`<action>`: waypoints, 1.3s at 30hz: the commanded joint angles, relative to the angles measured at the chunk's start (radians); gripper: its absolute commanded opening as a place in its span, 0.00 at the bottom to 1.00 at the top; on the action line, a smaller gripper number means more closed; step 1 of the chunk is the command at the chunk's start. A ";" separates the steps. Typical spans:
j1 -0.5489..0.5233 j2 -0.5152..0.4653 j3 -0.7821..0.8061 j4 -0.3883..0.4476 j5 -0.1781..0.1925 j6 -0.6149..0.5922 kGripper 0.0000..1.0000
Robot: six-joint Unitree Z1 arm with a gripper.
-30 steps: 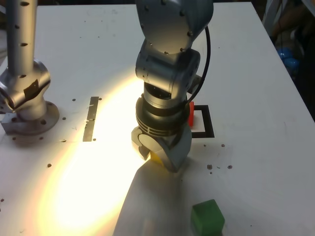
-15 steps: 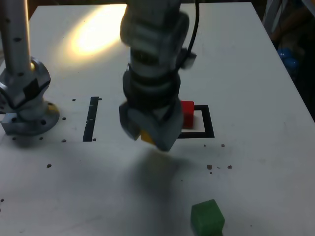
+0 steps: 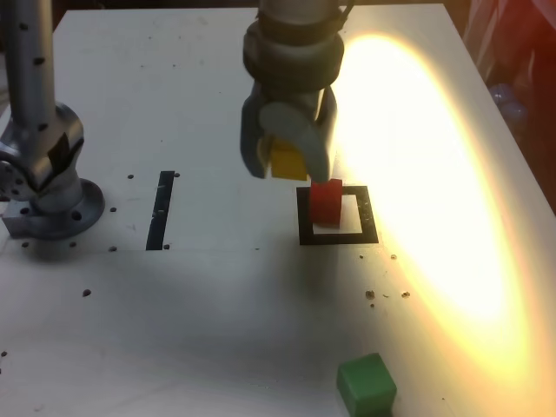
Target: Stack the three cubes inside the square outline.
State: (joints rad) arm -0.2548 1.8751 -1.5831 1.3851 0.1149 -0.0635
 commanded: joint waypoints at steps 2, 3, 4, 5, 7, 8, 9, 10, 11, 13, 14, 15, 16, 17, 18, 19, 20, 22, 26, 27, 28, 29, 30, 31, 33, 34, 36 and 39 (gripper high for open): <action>0.038 0.021 -0.021 -0.009 0.012 0.029 0.20; 0.052 0.029 -0.021 -0.014 0.015 0.040 0.20; 0.065 0.038 -0.017 -0.022 0.018 0.050 0.20; 0.076 0.047 -0.010 -0.032 0.019 0.059 0.20; 0.093 0.065 0.008 -0.055 0.016 0.074 0.20; 0.098 0.072 0.015 -0.066 0.014 0.078 0.20; 0.101 0.077 0.022 -0.077 0.012 0.080 0.20; 0.102 0.082 0.026 -0.087 0.011 0.081 0.20; 0.102 0.086 0.030 -0.095 0.011 0.082 0.20; 0.102 0.100 0.036 -0.114 0.008 0.082 0.20; 0.103 0.106 0.040 -0.124 0.006 0.082 0.20; 0.103 0.112 0.046 -0.136 0.005 0.082 0.20; 0.103 0.118 0.052 -0.148 0.003 0.081 0.21; 0.104 0.124 0.058 -0.159 0.000 0.081 0.21; 0.105 0.128 0.063 -0.170 -0.002 0.081 0.21; 0.107 0.131 0.067 -0.178 -0.003 0.081 0.21; 0.108 0.133 0.070 -0.184 -0.004 0.080 0.22; 0.113 0.135 0.072 -0.190 -0.004 0.081 0.22; 0.117 0.134 0.068 -0.194 -0.002 0.082 0.22; 0.117 0.134 0.067 -0.195 -0.001 0.082 0.22; 0.118 0.133 0.067 -0.195 0.001 0.082 0.22; 0.119 0.132 0.067 -0.195 0.004 0.082 0.23; 0.120 0.130 0.067 -0.195 0.008 0.082 0.23; 0.121 0.128 0.067 -0.194 0.012 0.082 0.24; 0.124 0.125 0.067 -0.193 0.018 0.083 0.26; 0.125 0.123 0.067 -0.192 0.019 0.083 0.27; 0.126 0.122 0.067 -0.192 0.021 0.085 0.29; 0.126 0.120 0.067 -0.190 0.021 0.088 0.33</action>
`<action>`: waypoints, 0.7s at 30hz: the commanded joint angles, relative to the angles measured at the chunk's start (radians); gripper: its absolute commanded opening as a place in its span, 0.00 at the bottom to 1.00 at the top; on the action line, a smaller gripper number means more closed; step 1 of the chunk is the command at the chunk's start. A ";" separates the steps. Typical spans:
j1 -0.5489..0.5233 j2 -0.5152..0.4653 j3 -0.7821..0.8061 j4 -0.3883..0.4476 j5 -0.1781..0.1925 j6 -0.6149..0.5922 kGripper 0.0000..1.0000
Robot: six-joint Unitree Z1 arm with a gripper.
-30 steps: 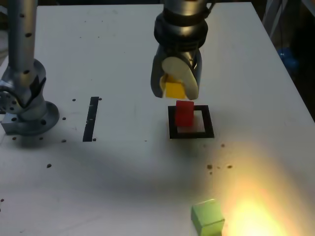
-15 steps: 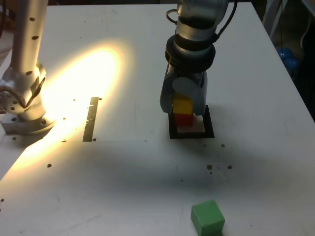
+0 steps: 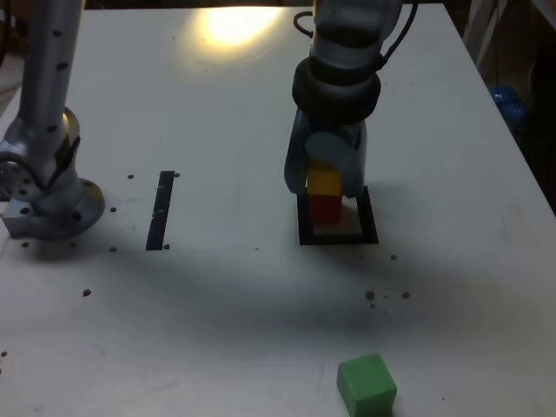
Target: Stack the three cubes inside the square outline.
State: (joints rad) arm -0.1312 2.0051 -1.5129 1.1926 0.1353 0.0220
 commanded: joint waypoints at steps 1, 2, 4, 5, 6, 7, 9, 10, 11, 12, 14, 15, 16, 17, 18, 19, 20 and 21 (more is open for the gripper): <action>0.002 -0.010 -0.004 0.003 0.001 0.002 0.34; 0.002 -0.011 -0.004 0.003 0.000 0.003 0.36; 0.002 -0.011 -0.003 0.004 -0.003 0.003 0.41; 0.002 -0.011 -0.003 0.005 -0.005 0.003 0.44; 0.002 -0.012 -0.002 0.005 -0.008 0.003 0.47; 0.002 -0.013 -0.002 0.006 -0.011 0.003 0.51; 0.002 -0.016 0.000 0.006 -0.017 0.003 0.59; 0.002 -0.018 0.001 0.005 -0.019 0.003 0.64; 0.002 -0.020 0.003 0.004 -0.022 0.003 0.69; 0.002 -0.023 0.005 0.002 -0.024 0.003 0.75; 0.002 -0.025 0.008 0.000 -0.027 0.003 0.82; 0.002 -0.026 0.009 0.000 -0.029 0.003 0.85; 0.002 -0.028 0.010 0.000 -0.030 0.003 0.87; 0.002 -0.029 0.011 0.001 -0.031 0.003 0.89; 0.002 -0.030 0.012 0.002 -0.032 0.003 0.91; 0.002 -0.031 0.013 0.003 -0.032 0.003 0.92; 0.002 -0.033 0.013 0.004 -0.032 0.003 0.93; 0.002 -0.034 0.013 0.005 -0.032 0.003 0.94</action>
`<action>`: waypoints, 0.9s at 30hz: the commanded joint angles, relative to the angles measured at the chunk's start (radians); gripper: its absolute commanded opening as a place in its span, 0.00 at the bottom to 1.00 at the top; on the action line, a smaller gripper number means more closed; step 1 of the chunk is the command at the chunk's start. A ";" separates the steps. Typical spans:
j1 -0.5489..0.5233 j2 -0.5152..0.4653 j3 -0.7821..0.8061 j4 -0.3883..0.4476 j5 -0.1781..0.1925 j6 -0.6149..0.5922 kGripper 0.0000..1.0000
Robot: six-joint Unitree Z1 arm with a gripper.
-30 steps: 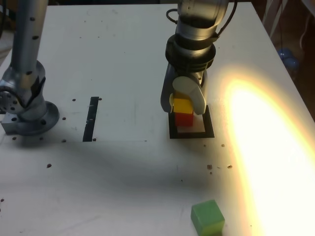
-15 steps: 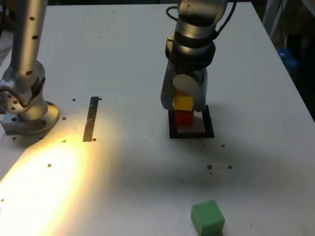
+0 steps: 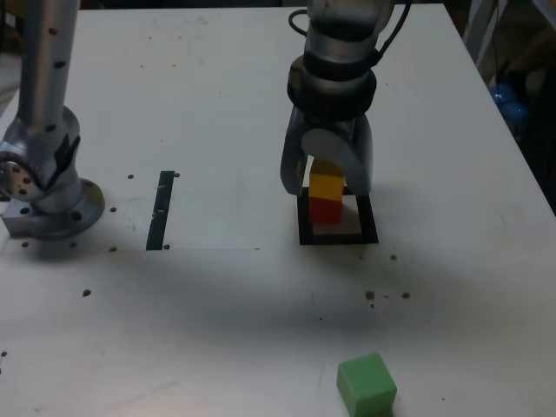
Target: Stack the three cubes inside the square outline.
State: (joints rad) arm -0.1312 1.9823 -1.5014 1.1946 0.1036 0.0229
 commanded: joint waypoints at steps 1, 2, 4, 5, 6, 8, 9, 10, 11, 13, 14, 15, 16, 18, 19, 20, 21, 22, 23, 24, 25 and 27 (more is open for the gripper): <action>0.002 -0.014 0.002 0.004 -0.001 0.002 0.95; 0.002 -0.017 0.000 0.006 0.000 0.002 0.96; 0.000 -0.028 -0.005 0.014 0.003 0.002 0.98; -0.003 -0.036 -0.011 0.021 0.006 0.002 0.99; -0.008 -0.044 -0.018 0.033 0.009 0.004 0.99; -0.027 -0.062 -0.048 0.079 0.015 0.014 1.00; -0.039 -0.067 -0.065 0.104 0.016 0.021 1.00; -0.053 -0.072 -0.082 0.128 0.017 0.029 1.00; -0.068 -0.076 -0.099 0.151 0.016 0.038 1.00; -0.103 -0.084 -0.128 0.187 0.006 0.052 1.00; -0.121 -0.088 -0.139 0.197 -0.002 0.055 1.00; -0.141 -0.092 -0.151 0.202 -0.012 0.055 1.00; -0.163 -0.095 -0.164 0.205 -0.022 0.051 1.00; -0.210 -0.096 -0.193 0.208 -0.040 0.022 1.00; -0.235 -0.094 -0.208 0.208 -0.048 -0.003 1.00; -0.260 -0.090 -0.224 0.207 -0.053 -0.032 1.00; -0.284 -0.084 -0.240 0.206 -0.055 -0.066 0.99; -0.307 -0.076 -0.252 0.205 -0.056 -0.103 0.99; -0.328 -0.068 -0.260 0.205 -0.057 -0.143 0.99; -0.346 -0.060 -0.265 0.207 -0.057 -0.183 0.99; -0.363 -0.051 -0.268 0.209 -0.057 -0.218 0.98; -0.390 -0.034 -0.270 0.214 -0.059 -0.280 0.97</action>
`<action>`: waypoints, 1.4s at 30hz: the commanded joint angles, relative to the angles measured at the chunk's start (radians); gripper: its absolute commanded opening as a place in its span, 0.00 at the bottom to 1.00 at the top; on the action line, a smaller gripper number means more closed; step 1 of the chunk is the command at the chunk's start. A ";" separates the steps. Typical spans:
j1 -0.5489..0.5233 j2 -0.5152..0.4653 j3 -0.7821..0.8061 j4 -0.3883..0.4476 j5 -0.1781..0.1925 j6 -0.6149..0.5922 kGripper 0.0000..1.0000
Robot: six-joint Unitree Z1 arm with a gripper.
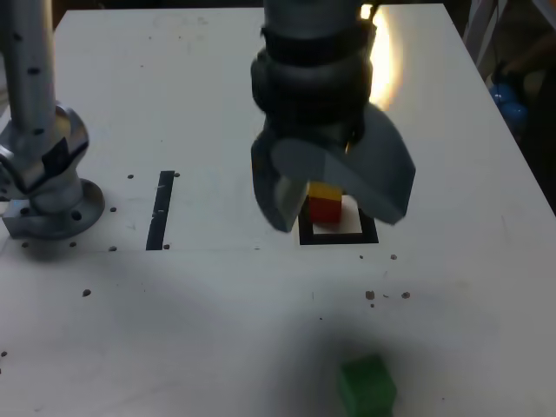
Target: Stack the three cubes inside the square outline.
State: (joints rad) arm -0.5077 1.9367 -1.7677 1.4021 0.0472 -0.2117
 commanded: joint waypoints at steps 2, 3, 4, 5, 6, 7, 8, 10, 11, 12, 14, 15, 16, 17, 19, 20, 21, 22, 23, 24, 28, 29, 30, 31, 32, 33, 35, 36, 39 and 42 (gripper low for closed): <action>-0.041 0.032 -0.001 0.009 -0.006 -0.109 0.96; -0.053 0.041 -0.001 0.006 -0.008 -0.133 0.95; -0.063 0.052 -0.003 0.002 -0.012 -0.155 0.95; -0.071 0.063 -0.005 -0.003 -0.018 -0.176 0.95; -0.079 0.073 -0.008 -0.010 -0.022 -0.195 0.95; -0.085 0.081 -0.011 -0.016 -0.027 -0.213 0.95; -0.089 0.088 -0.015 -0.022 -0.031 -0.229 0.95; -0.093 0.096 -0.020 -0.030 -0.040 -0.253 0.95; -0.094 0.099 -0.022 -0.032 -0.044 -0.263 0.95; -0.095 0.103 -0.023 -0.034 -0.049 -0.272 0.95; -0.099 0.113 -0.026 -0.040 -0.061 -0.283 0.95; -0.102 0.121 -0.028 -0.043 -0.070 -0.286 0.95; -0.106 0.130 -0.031 -0.048 -0.079 -0.289 0.95; -0.109 0.140 -0.034 -0.052 -0.087 -0.291 0.95; -0.115 0.159 -0.039 -0.060 -0.099 -0.294 0.95; -0.117 0.172 -0.040 -0.062 -0.107 -0.295 0.95; -0.118 0.180 -0.041 -0.063 -0.112 -0.296 0.95; -0.118 0.189 -0.042 -0.064 -0.117 -0.296 0.95; -0.118 0.197 -0.044 -0.065 -0.121 -0.296 0.95; -0.119 0.204 -0.047 -0.066 -0.126 -0.296 0.95; -0.121 0.232 -0.061 -0.078 -0.142 -0.297 0.95; -0.122 0.240 -0.064 -0.084 -0.145 -0.297 0.95; -0.123 0.248 -0.066 -0.091 -0.147 -0.297 0.95; -0.123 0.257 -0.068 -0.099 -0.148 -0.297 0.95; -0.123 0.267 -0.071 -0.106 -0.149 -0.297 0.95; -0.123 0.277 -0.075 -0.114 -0.149 -0.296 0.95; -0.123 0.295 -0.082 -0.125 -0.150 -0.293 0.95; -0.123 0.302 -0.086 -0.129 -0.151 -0.292 0.95; -0.123 0.326 -0.101 -0.135 -0.156 -0.289 0.95; -0.123 0.343 -0.113 -0.145 -0.159 -0.286 0.95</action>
State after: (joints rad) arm -0.6291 2.2698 -1.8724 1.2617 -0.1103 -0.5004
